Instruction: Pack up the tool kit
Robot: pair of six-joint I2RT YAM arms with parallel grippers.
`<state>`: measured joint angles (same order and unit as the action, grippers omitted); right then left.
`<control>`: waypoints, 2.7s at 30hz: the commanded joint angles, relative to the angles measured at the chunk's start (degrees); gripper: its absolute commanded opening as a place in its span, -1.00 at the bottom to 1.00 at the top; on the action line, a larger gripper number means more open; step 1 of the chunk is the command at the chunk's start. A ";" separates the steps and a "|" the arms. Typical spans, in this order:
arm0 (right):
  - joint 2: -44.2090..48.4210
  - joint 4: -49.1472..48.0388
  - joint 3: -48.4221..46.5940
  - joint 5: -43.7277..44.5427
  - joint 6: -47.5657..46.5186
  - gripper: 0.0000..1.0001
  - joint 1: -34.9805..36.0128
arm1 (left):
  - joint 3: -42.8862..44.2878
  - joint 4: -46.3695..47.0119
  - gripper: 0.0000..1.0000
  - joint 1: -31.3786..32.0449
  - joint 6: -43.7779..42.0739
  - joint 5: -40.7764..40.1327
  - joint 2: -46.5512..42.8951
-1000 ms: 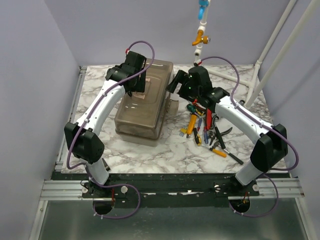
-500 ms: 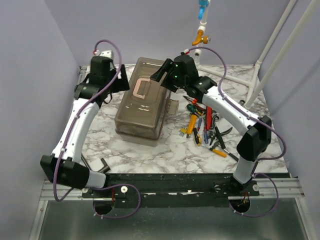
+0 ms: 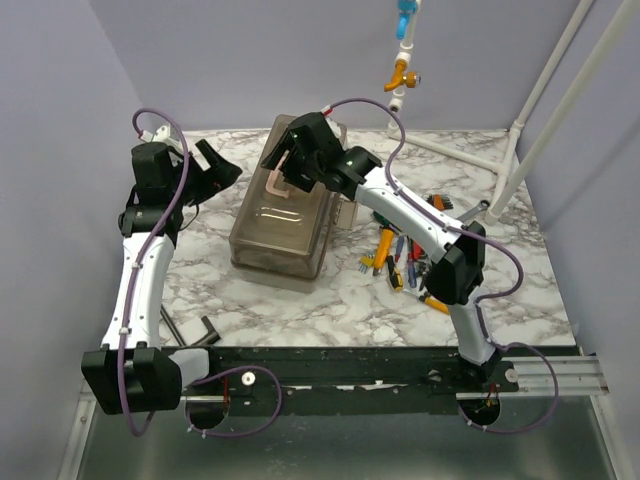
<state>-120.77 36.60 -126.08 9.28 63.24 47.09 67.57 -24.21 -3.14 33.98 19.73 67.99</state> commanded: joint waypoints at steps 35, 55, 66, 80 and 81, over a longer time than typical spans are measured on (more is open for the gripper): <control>3.04 5.51 -2.77 7.07 -18.60 0.64 0.11 | -26.95 39.08 0.10 10.15 20.24 17.64 0.65; 0.01 12.39 1.05 3.49 -21.93 0.55 0.11 | -26.17 28.73 0.11 5.87 14.39 13.48 -7.03; 1.05 0.52 8.17 -18.13 -18.75 0.48 -2.80 | -26.18 29.49 0.12 5.63 14.20 15.55 -6.21; 14.11 -34.57 35.50 -43.06 -6.13 0.37 -12.74 | -18.38 26.81 0.12 6.22 15.77 17.46 -5.80; 14.24 -35.96 36.44 -44.25 -5.54 0.36 -13.10 | -17.44 26.86 0.12 6.34 16.28 17.57 -5.59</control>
<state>-107.13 8.19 -93.41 -24.56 53.87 34.37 45.89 2.70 2.76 48.75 35.00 61.98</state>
